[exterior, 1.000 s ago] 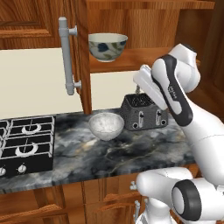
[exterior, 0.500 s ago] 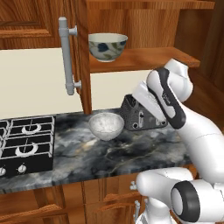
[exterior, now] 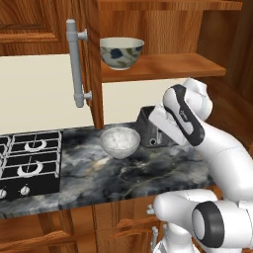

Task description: Open the cabinet. Pick the bowls from the counter and place them in the cabinet. Then close the cabinet.

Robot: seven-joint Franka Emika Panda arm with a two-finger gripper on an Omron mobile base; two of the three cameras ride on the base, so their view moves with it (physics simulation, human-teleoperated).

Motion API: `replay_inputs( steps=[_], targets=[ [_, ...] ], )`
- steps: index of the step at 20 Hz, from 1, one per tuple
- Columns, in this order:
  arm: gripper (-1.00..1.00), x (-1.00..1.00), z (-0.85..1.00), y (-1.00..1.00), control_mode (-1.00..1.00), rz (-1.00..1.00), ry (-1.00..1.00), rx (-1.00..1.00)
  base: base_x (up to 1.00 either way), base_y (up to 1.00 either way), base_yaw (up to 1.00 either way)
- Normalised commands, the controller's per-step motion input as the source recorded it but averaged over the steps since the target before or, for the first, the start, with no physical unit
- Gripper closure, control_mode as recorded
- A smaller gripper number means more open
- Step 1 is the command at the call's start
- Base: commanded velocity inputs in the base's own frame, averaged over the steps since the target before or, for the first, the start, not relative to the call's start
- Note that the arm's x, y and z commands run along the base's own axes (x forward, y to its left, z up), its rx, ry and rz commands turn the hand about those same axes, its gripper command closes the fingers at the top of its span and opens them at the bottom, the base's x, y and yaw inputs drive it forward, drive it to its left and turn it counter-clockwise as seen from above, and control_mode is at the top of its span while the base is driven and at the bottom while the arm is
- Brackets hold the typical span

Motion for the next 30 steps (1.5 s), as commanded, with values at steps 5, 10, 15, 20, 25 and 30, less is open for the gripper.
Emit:
replay_inputs(
  steps=[5, 10, 15, 20, 25, 30],
  targets=[
    [-1.00, 0.07, -0.28, 0.00, -1.00, 0.04, -0.01, 0.00, 0.00, 0.00, 0.00],
    [-1.00, 0.43, -0.20, 0.00, -1.00, 0.13, -0.05, 0.00, 0.00, 0.00, 0.00],
    [-1.00, 0.36, -0.20, 0.00, -1.00, 0.11, -0.02, 0.00, 0.00, 0.00, 0.00],
    [-1.00, 0.41, -0.20, 0.00, -1.00, 0.03, -0.02, 0.00, 0.00, 0.00, 0.00],
    [-1.00, 0.13, -0.19, 0.02, -1.00, 0.00, -0.09, 0.00, 0.00, 0.00, 0.00],
    [-1.00, 0.01, -0.21, 0.17, -1.00, -0.01, -0.17, 0.00, 0.00, 0.00, 0.00]
  ],
)
